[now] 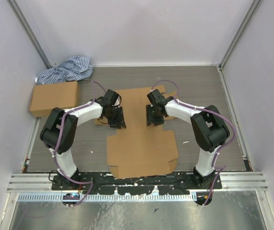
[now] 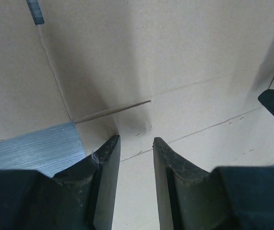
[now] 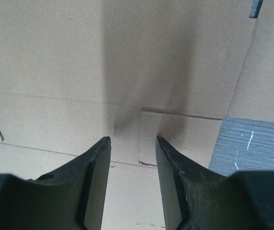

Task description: Fold the paper box

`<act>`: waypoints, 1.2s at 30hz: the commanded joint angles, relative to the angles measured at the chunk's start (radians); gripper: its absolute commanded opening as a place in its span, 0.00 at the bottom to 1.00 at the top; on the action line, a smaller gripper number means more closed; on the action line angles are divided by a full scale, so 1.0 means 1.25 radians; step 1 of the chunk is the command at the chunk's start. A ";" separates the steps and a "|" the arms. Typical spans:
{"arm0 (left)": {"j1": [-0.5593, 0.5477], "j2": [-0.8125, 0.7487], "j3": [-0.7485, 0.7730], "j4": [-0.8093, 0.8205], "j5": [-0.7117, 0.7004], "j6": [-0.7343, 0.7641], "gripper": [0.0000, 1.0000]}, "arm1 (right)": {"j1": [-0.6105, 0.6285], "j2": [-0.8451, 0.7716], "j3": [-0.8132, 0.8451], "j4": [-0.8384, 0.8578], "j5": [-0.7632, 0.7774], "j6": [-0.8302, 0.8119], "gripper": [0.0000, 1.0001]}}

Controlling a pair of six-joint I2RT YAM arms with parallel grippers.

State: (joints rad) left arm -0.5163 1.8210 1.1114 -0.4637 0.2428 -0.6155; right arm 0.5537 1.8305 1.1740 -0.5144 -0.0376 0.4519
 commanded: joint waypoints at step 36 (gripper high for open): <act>0.018 -0.136 0.233 -0.202 -0.290 0.111 0.66 | -0.044 -0.069 0.298 -0.149 0.110 -0.045 0.55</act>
State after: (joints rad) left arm -0.5251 1.7103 1.3140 -0.6830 -0.0048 -0.5415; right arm 0.5446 1.8149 1.3933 -0.6689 0.0486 0.4366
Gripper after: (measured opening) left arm 0.632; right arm 0.529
